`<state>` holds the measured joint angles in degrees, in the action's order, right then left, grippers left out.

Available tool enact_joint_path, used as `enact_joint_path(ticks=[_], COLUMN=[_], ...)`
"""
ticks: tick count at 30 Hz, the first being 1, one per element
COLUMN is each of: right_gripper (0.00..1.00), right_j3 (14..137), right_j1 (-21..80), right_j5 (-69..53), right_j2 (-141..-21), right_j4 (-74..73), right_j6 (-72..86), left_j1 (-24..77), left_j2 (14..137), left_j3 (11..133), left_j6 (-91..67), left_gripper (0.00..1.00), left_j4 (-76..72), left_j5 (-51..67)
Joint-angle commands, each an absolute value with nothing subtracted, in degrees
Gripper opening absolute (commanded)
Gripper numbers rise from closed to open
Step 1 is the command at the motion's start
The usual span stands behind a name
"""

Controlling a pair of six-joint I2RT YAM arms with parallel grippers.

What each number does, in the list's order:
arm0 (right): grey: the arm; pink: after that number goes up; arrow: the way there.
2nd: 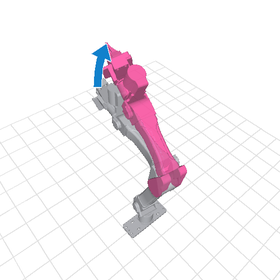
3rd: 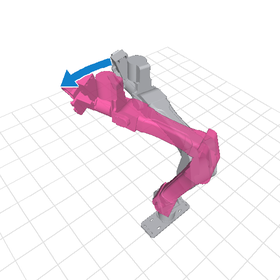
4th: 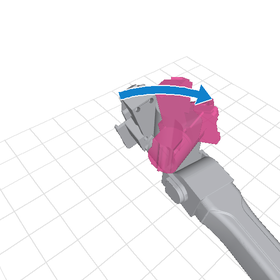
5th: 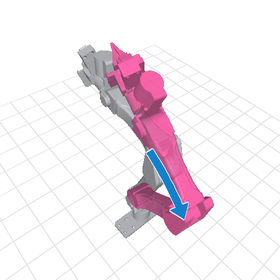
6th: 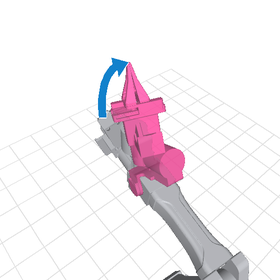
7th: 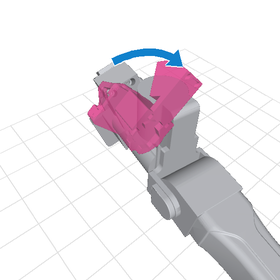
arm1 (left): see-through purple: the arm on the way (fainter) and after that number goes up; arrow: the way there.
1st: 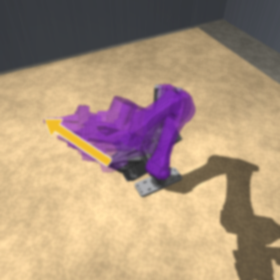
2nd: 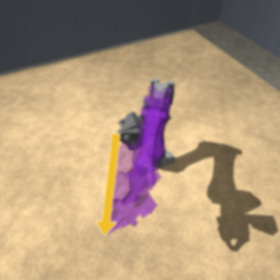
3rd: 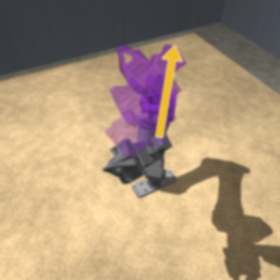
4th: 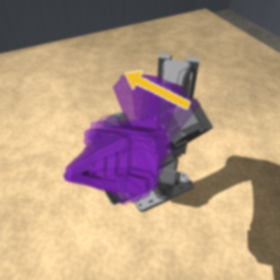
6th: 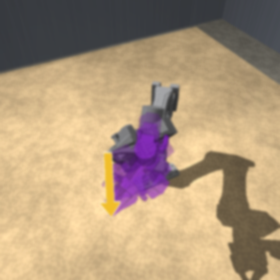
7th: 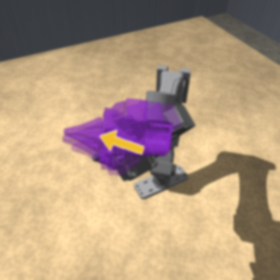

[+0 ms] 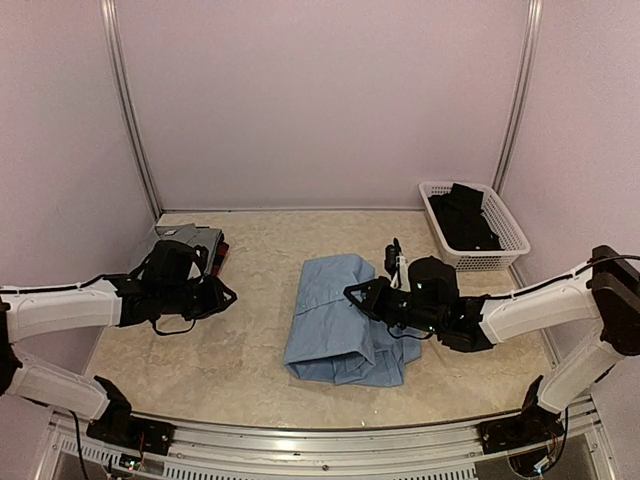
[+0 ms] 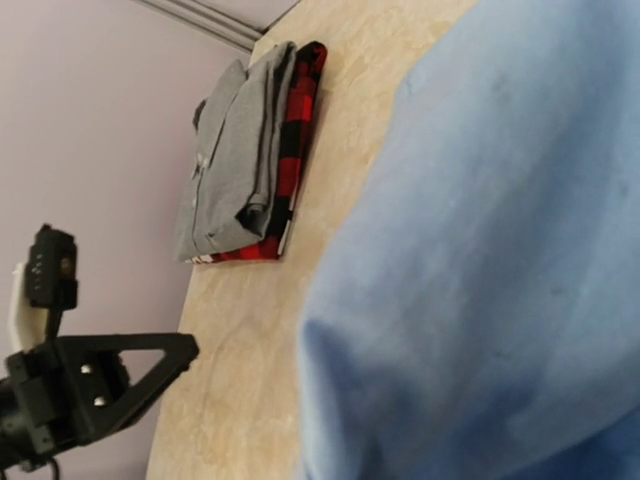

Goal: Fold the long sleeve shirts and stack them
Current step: Smooth out the 2/3-rectangle-folded shirt at the center of the board.

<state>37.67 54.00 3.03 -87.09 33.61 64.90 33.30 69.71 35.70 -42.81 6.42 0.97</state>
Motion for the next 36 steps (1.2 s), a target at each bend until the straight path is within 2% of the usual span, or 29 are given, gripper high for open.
enact_joint_path(ticks=[1, 12, 25, 31, 36], right_gripper=[0.0, 0.0, 0.0, 0.0, 0.0], right_j3=[36.28, 42.87, 57.62, 61.0, 56.29], right_j1=[53.08, 54.01, 59.33, 60.29, 59.42], right_j5=[0.99, -14.45, -23.56, -26.24, -25.49], right_j2=[-84.95, -94.99, -112.64, -114.1, -112.66], right_j4=[37.05, 53.4, 73.42, 72.69, 75.72], right_j6=[63.2, 65.0, 76.63, 77.05, 79.86], left_j1=[34.98, 35.06, 29.98, 28.93, 28.74], left_j2=[71.77, 72.61, 68.45, 67.97, 68.7], left_j3=[36.96, 36.88, 33.41, 33.14, 33.13], left_j6=[-41.78, -43.14, -43.74, -43.06, -43.03], left_gripper=[0.25, 0.25, 0.25, 0.25, 0.25], left_j4=[3.78, 3.35, 4.5, 4.61, 3.64], left_j5=[0.13, -3.18, -4.26, -4.22, -3.58])
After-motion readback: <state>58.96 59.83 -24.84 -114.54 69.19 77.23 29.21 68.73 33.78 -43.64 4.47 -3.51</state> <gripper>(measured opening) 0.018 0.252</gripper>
